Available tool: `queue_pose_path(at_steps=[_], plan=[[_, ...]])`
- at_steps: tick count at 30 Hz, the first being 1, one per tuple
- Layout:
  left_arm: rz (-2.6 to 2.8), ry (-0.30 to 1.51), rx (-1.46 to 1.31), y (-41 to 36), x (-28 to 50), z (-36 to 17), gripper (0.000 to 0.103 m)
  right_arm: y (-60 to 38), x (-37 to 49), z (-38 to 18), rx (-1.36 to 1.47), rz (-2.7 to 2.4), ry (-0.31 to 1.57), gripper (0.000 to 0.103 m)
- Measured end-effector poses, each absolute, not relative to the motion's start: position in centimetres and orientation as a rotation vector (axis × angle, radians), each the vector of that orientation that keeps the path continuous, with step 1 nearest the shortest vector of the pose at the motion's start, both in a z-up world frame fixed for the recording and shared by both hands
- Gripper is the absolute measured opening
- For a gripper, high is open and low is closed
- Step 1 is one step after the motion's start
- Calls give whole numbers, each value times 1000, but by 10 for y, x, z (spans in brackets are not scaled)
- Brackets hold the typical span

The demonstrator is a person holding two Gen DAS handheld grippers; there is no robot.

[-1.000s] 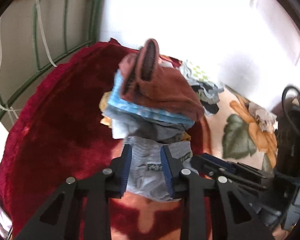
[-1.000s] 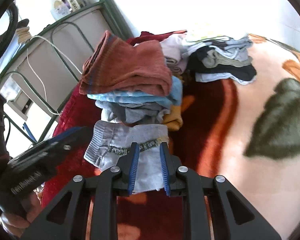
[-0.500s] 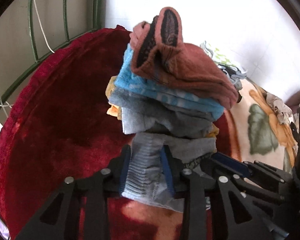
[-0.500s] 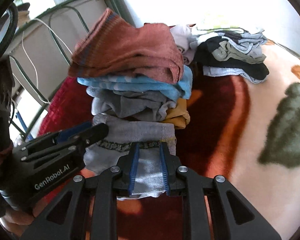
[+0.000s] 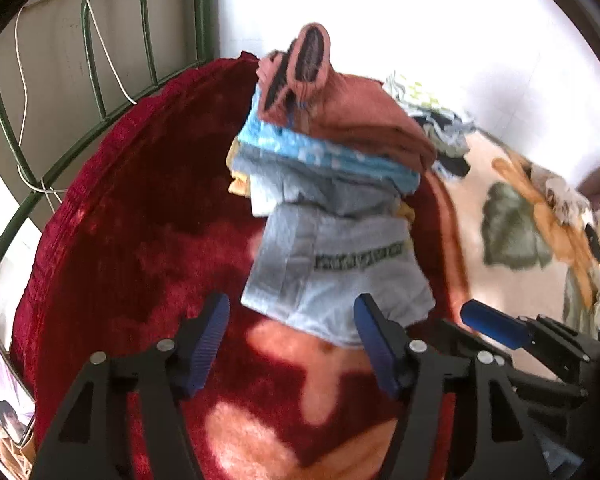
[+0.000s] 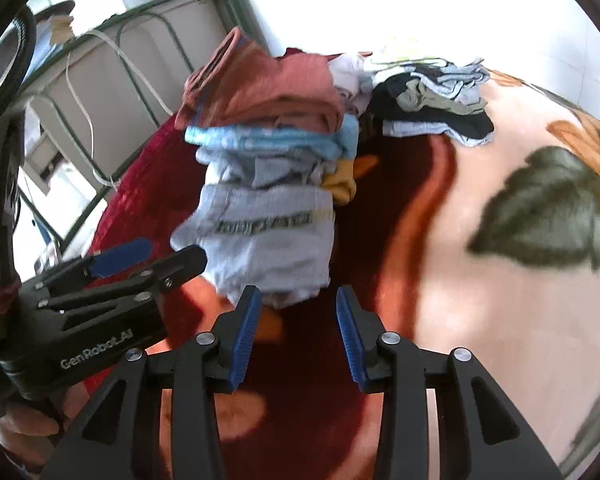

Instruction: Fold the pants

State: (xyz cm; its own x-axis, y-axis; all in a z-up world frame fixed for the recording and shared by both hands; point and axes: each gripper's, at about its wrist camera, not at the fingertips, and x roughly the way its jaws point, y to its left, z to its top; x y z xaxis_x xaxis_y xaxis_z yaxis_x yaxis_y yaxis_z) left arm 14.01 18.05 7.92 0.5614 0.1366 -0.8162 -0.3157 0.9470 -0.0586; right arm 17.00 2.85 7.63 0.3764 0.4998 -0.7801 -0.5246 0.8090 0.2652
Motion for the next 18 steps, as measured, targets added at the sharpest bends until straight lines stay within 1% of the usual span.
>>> queue_pose_path(at_steps=[5, 10, 14, 18], plan=[[306, 952, -195, 181, 136, 64, 74, 34, 161, 64, -80, 663, 964, 40], [299, 990, -223, 186, 139, 47, 74, 41, 155, 47, -119, 684, 992, 40], [306, 995, -188, 185, 137, 43, 75, 47, 152, 48, -173, 684, 961, 40], [305, 988, -199, 185, 136, 42, 77, 45, 156, 49, -162, 679, 959, 40]])
